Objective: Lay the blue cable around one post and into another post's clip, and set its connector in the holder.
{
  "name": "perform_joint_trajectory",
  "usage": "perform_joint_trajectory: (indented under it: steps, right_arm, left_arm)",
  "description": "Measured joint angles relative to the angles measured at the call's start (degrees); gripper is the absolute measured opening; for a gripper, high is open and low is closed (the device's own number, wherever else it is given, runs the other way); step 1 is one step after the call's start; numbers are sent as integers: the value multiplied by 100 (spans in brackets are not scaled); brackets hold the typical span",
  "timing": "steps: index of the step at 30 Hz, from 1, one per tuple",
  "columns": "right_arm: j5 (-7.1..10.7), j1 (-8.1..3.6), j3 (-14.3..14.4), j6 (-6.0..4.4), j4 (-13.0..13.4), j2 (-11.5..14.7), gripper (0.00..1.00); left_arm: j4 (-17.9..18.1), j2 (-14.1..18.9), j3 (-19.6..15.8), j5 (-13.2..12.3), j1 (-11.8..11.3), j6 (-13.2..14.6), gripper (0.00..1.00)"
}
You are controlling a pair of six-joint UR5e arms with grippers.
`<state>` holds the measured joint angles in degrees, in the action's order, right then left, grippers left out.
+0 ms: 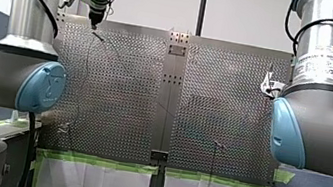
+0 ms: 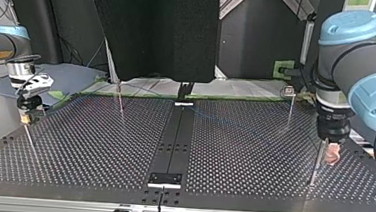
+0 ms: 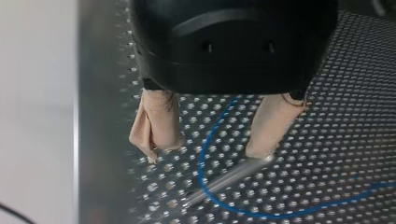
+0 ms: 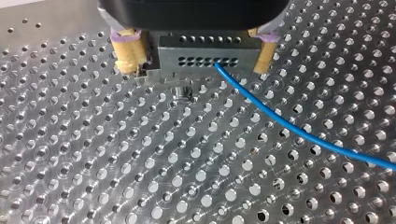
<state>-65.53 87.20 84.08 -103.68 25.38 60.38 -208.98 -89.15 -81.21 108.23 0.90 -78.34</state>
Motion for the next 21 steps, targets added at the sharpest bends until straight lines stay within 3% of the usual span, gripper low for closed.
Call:
perform_joint_trajectory:
  steps: [7, 21]
  right_arm:
    - [0, 0, 0, 0, 0, 0, 100]
    - [0, 0, 0, 0, 0, 0, 100]
  left_arm:
    - [-369, -1, 1, 7, 7, 42, 98]
    - [-434, -1, -1, 9, 7, 30, 98]
